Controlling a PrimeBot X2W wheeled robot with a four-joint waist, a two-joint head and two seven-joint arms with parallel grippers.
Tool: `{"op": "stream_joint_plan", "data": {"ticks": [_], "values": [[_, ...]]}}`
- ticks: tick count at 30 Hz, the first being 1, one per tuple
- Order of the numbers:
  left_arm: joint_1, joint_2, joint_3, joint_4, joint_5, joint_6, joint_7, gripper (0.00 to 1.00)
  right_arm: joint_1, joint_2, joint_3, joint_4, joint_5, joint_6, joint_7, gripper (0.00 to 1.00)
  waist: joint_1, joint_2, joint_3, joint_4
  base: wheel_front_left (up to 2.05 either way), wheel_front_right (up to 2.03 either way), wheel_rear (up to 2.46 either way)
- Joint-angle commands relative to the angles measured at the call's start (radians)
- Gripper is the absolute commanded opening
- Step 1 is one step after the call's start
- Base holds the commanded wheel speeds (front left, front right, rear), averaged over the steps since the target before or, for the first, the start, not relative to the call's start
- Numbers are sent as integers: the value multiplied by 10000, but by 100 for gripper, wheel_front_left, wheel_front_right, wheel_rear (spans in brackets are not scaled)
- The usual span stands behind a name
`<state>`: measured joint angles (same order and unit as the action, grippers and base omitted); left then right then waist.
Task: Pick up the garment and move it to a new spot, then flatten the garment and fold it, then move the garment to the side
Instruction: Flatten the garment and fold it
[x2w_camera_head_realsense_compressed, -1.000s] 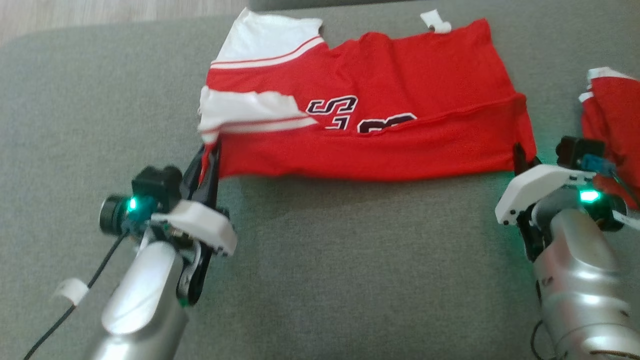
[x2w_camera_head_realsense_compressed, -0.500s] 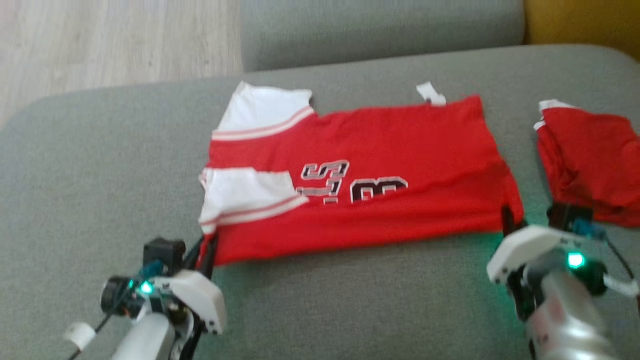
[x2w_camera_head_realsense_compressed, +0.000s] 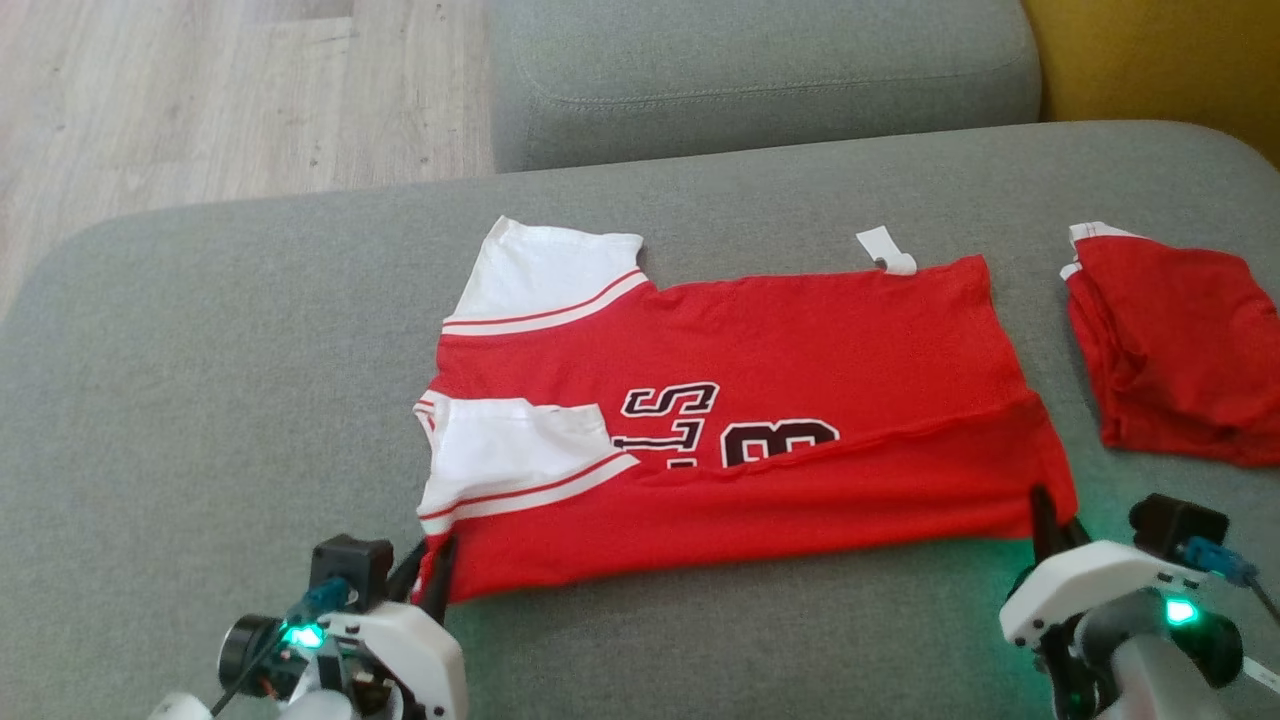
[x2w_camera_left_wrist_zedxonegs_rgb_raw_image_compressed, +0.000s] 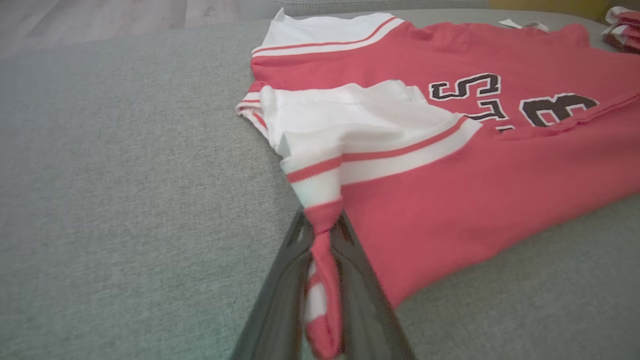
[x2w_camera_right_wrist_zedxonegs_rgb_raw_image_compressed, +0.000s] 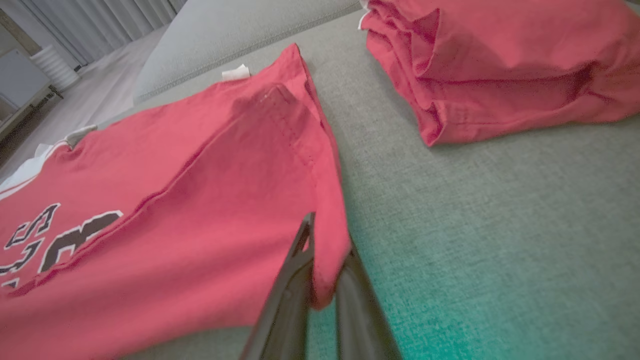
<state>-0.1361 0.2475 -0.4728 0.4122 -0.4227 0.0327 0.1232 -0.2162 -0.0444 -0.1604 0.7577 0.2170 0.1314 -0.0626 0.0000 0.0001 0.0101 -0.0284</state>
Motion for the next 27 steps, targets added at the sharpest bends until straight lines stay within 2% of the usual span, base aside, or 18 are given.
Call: {"op": "stream_joint_plan", "data": {"ticks": [1, 2, 4, 7, 9, 12, 14, 19, 22, 23, 27], "values": [[-338, 229, 359, -323, 41, 139, -7, 71, -197, -58, 235, -511, 239, -7, -105, 100, 0, -1, 18, 2, 0, 0, 0], [-336, 220, 387, -324, 44, 213, -44, 100, -168, -58, 387, -632, 457, -7, -83, 100, 0, -1, 22, -3, 0, 0, 0], [-359, 239, 458, -367, 69, 344, -168, 100, -90, -58, 709, -950, 588, -7, -216, 100, 0, -1, 38, -31, 0, 0, 0], [-497, 113, 812, -714, -46, 611, -780, 100, 49, -58, 528, -1463, 378, -7, -830, 100, 0, -1, 61, -32, 0, 0, 0], [-605, -81, 1125, -1066, -221, 710, -1474, 100, 73, -58, 639, -1915, 520, -7, -1339, 100, 0, -1, 89, -31, 0, 0, 0], [-729, -289, 1412, -1555, -317, 627, -2729, 100, 166, -58, 1127, -2762, 979, -7, -1778, 100, 0, -1, 112, -93, 0, 0, 0], [-770, -438, 1616, -1766, -344, 637, -3381, 100, 251, -58, 1416, -3514, 893, -7, -1927, 100, 0, -1, 149, -139, 0, 0, 0], [-905, -1099, 2557, -2579, -528, 406, -3835, 100, 490, -58, 1525, -5397, 1052, -7, -1986, 100, 0, -1, 457, -244, 0, 0, 0], [-989, -1354, 3143, -2992, -206, 157, -3844, 100, 497, -58, 1556, -5753, 1124, -7, -1988, 100, 0, -1, 803, -311, 0, 0, 0], [-989, -1354, 3143, -2992, -206, 157, -3844, 100, 497, -58, 1556, -5753, 1124, -7, -1988, 100, 0, -1, 803, -311, 0, 0, 0], [-1455, -1304, 3125, -2599, 401, -323, -3847, 100, 196, -58, 1865, -5933, 1048, -7, -1989, 100, 0, -1, 1305, -396, 0, 0, 0]]}}
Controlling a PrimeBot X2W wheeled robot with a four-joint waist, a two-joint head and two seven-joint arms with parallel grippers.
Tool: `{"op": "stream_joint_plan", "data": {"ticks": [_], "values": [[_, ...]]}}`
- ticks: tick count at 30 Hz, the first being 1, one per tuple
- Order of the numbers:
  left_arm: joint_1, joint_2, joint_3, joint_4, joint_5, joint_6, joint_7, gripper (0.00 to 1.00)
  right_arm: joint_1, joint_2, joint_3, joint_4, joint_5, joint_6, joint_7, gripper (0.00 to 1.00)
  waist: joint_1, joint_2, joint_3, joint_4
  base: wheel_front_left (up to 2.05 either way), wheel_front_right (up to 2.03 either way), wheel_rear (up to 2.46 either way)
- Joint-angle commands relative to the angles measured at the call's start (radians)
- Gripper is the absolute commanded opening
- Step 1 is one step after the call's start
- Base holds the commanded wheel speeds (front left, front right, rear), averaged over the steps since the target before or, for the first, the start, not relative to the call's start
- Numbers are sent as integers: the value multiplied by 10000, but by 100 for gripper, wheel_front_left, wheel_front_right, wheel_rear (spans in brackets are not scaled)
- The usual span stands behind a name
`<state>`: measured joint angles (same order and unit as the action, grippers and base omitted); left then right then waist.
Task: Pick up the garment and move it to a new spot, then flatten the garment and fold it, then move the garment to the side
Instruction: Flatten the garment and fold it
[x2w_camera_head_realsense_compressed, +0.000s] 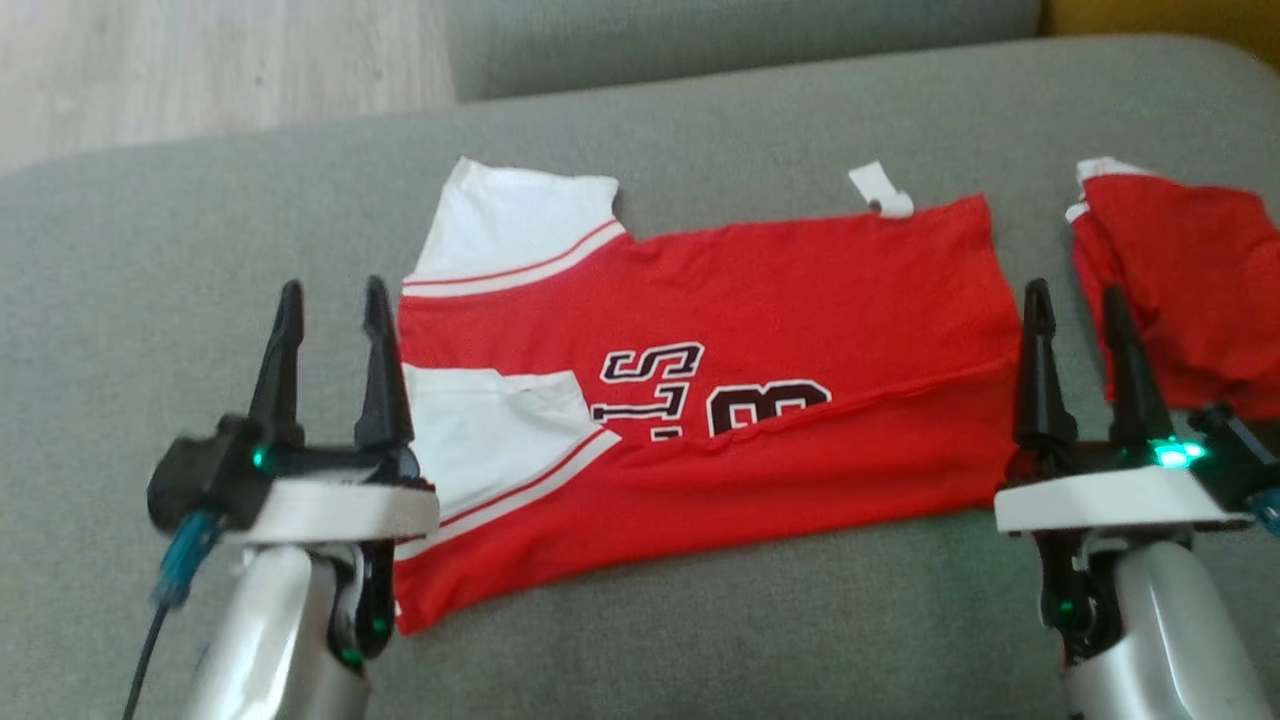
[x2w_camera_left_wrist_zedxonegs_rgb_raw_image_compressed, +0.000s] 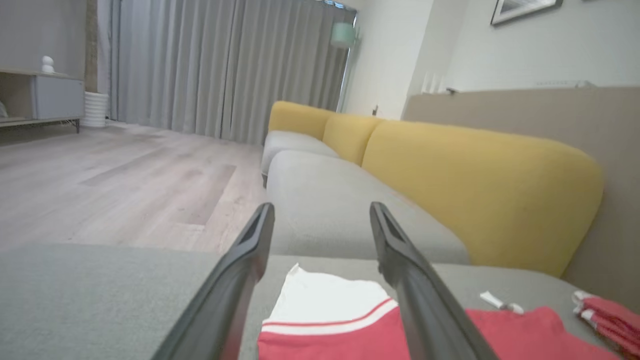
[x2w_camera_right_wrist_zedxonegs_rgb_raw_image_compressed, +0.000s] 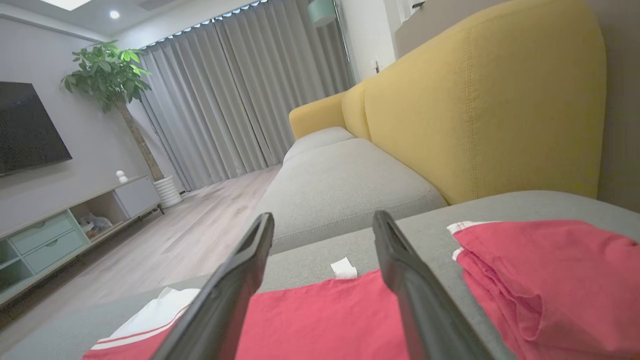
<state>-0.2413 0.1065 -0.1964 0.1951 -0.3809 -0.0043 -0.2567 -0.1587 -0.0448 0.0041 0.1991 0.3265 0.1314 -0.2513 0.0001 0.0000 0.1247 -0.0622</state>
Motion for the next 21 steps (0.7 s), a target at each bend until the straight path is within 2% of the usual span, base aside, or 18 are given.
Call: {"op": "stream_joint_plan", "data": {"ticks": [1, 4, 11, 15, 21], "values": [[-631, 226, 294, -162, 118, -34, -44, 100, -478, -54, 276, -361, -62, -7, -103, 100, -1, 0, 295, -94, 0, 0, 0], [-1694, 738, 83, 599, 498, -303, 358, 100, -828, -54, 397, -371, -72, -7, -103, 100, -1, 0, 774, -226, 0, 0, 0], [-4993, 2300, -945, 2619, 1020, -1142, 3094, 100, -1824, -54, 793, -352, -20, -7, -104, 100, -1, 0, 2020, -648, 0, 0, 0], [-6446, 3003, -1869, 3474, 851, -1251, 4610, 100, -2341, -54, 1066, -451, 196, -7, -104, 100, -1, 0, 2561, -965, 0, 0, 0], [-7870, 3900, -3315, 4469, -295, -1260, 5790, 100, -2772, -54, 1797, -757, 371, -7, -104, 100, -1, 0, 3247, -1513, 0, 0, 0]]}}
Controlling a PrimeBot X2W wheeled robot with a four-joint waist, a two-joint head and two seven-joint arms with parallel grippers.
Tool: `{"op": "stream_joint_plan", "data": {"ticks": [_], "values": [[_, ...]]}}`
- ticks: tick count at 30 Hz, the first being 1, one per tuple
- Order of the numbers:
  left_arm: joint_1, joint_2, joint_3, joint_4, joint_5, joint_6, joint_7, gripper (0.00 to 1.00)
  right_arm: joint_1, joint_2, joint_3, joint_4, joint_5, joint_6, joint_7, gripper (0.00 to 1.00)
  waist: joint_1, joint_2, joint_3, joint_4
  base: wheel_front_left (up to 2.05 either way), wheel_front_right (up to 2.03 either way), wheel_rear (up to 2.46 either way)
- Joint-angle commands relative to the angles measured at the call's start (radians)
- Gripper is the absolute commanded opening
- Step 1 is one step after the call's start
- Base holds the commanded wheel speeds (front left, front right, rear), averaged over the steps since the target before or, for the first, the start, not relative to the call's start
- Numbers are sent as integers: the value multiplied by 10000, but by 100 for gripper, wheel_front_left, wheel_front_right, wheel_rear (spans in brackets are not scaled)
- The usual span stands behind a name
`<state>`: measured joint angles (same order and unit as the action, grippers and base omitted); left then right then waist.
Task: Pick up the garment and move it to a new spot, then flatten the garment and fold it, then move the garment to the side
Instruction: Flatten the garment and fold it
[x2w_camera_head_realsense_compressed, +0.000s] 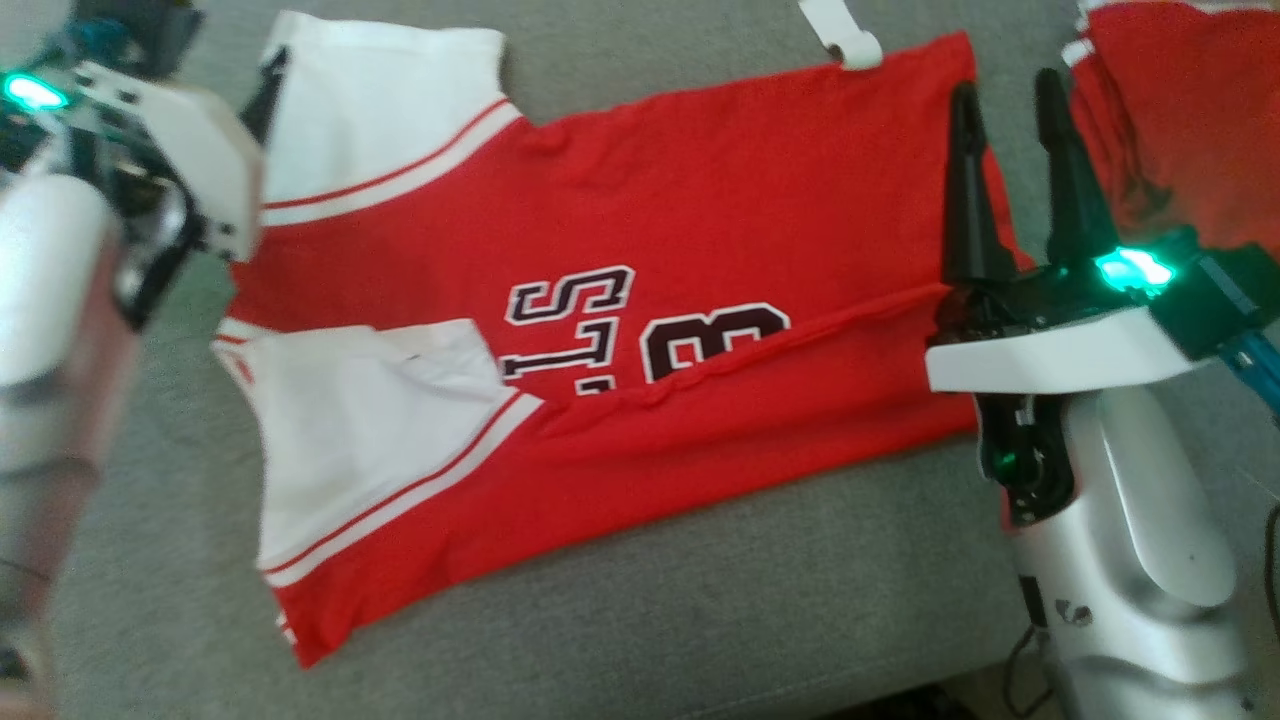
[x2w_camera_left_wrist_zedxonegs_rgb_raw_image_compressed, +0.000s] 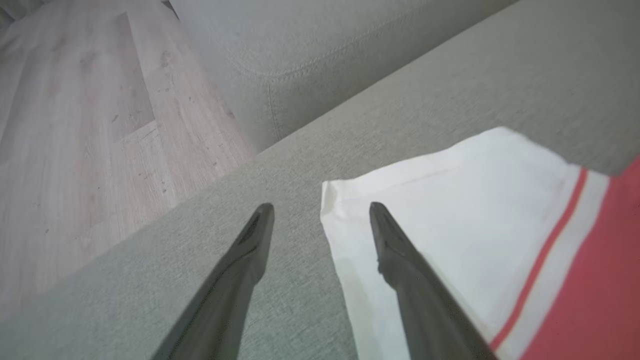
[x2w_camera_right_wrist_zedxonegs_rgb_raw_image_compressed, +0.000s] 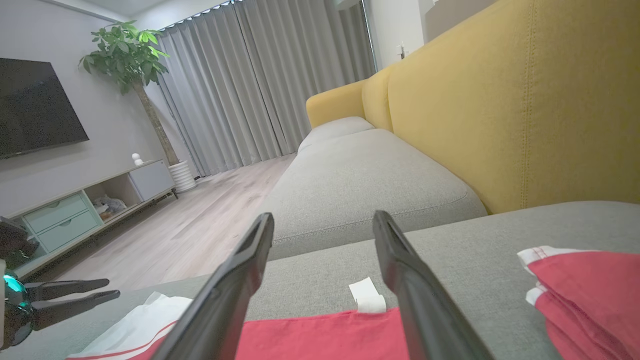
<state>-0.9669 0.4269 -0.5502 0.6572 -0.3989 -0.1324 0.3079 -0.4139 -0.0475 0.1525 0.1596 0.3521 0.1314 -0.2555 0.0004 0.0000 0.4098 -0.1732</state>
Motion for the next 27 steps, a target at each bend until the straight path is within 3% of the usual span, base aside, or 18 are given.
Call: {"op": "stream_joint_plan", "data": {"ticks": [1, 5, 15, 19, 21, 22, 27], "values": [[-793, 860, -20, -41, -236, 20, 278, 100, -285, -28, 429, -376, 207, -7, -62, 100, -4, 0, 503, -499, 0, 0, 0], [-1351, 1327, -574, 438, -597, 19, 444, 100, -491, -28, 709, -524, 466, -7, -62, 100, -4, 0, 828, -827, 0, 0, 0], [-1960, 1799, -1588, 1245, -1728, 18, 997, 100, -427, -28, 791, -825, 921, -7, -62, 100, -4, 0, 1190, -1214, 0, 0, 0], [-1953, 1745, -1804, 1341, -2174, 18, 1273, 100, -372, -28, 673, -849, 902, -7, -62, 100, -4, 0, 1198, -1227, 0, 0, 0], [-1889, 1679, -1986, 1234, -2560, 18, 1484, 4, -340, -28, 536, -810, 827, -7, -62, 100, -4, 0, 1167, -1207, 0, 0, 0], [-1852, 1673, -2110, 1138, -2705, 18, 1555, 0, -332, -28, 456, -779, 776, -7, -62, 100, -4, 0, 1133, -1178, 0, 0, 0], [-1699, 1558, -2322, 826, -3283, 18, 1148, 0, -463, -28, 189, -411, 144, -7, -62, 100, -4, 0, 788, -925, 0, 0, 0]]}}
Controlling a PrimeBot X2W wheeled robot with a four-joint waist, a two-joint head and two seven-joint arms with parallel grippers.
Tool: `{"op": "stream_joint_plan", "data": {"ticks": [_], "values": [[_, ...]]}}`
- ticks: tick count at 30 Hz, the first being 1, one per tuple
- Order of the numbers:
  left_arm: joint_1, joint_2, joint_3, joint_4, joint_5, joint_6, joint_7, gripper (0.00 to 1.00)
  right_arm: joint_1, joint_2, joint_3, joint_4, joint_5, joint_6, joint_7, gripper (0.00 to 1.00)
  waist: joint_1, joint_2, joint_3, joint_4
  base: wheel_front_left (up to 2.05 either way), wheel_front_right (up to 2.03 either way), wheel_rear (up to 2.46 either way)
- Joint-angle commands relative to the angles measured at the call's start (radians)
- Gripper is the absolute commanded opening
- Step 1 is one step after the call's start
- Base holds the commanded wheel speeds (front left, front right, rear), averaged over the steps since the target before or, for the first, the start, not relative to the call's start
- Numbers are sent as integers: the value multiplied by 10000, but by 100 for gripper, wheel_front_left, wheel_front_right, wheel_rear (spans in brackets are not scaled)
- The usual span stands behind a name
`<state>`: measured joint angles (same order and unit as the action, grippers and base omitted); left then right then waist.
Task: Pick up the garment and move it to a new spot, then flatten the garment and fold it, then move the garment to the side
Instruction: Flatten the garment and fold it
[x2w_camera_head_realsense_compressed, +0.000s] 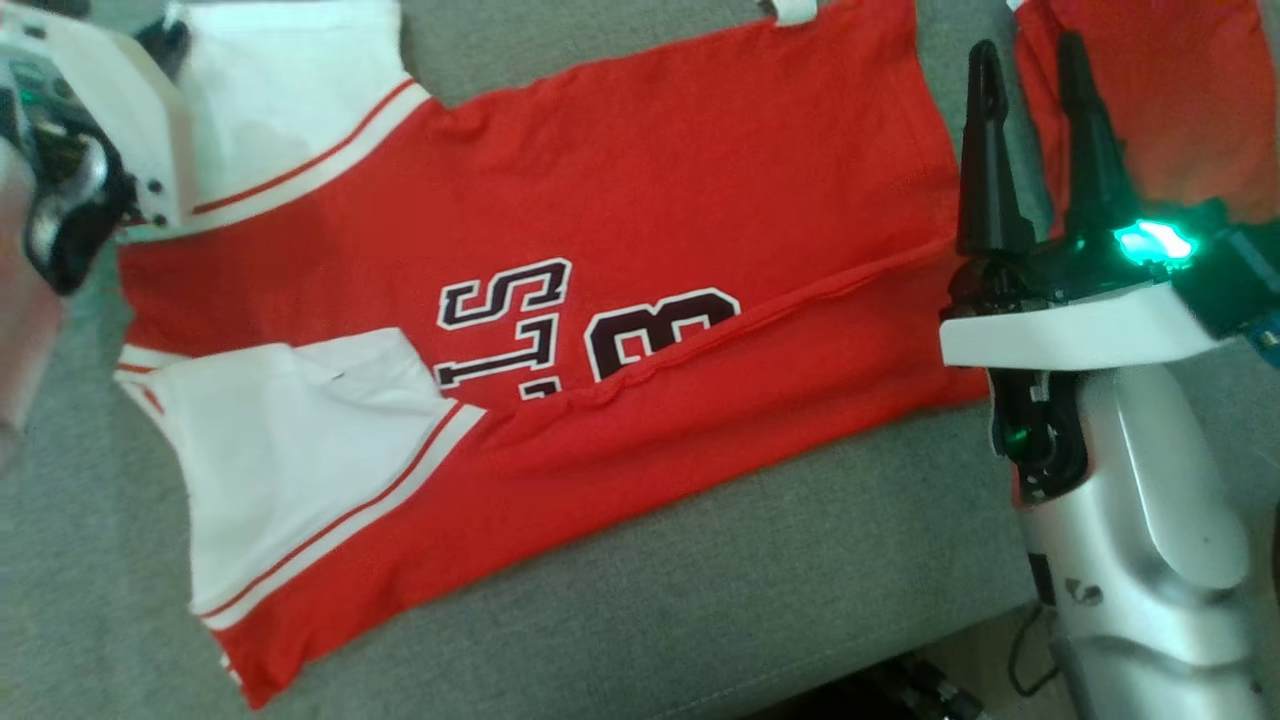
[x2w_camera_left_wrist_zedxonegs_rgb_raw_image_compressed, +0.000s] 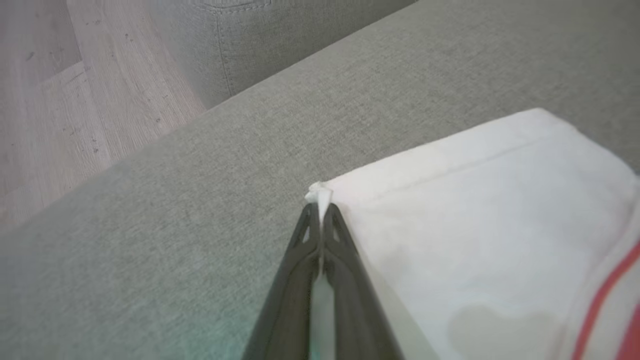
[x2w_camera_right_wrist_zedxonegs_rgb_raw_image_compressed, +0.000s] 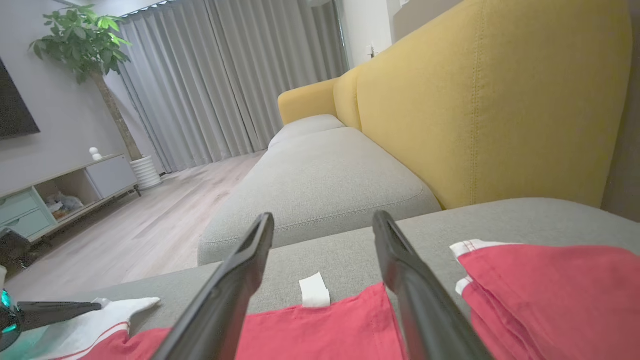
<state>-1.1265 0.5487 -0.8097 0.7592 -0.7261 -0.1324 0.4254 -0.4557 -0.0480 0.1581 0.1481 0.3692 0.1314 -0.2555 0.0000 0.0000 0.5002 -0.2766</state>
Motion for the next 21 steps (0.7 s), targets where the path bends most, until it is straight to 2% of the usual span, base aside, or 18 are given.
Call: {"op": "stream_joint_plan", "data": {"ticks": [1, 4, 9, 15, 21], "values": [[-71, 271, 249, -252, -55, 18, -219, 0, -101, -22, 77, -154, -166, -7, -62, 100, 0, 0, -222, 201, 0, 0, 0], [35, -13, 228, -495, -128, 18, -1001, 0, -386, -22, -209, 261, -760, -7, 213, 100, 0, 0, -592, 546, 0, 0, 0], [301, -567, 500, -1185, -203, 91, -2660, 0, -1083, -100, -764, 535, -1622, -7, 1337, 100, 0, 0, -996, 1281, 0, 0, 0], [1091, -838, 470, -2511, -20, 374, -4006, 0, -1458, -1053, -1183, 841, -1551, -7, 2601, 100, 0, 0, -1442, 2215, 0, 0, 0], [1979, -756, 368, -4515, 74, 891, -4378, 0, -1502, -2105, -1052, 1400, -1488, -7, 3474, 100, 0, 0, -1602, 2915, 0, 0, 0]]}}
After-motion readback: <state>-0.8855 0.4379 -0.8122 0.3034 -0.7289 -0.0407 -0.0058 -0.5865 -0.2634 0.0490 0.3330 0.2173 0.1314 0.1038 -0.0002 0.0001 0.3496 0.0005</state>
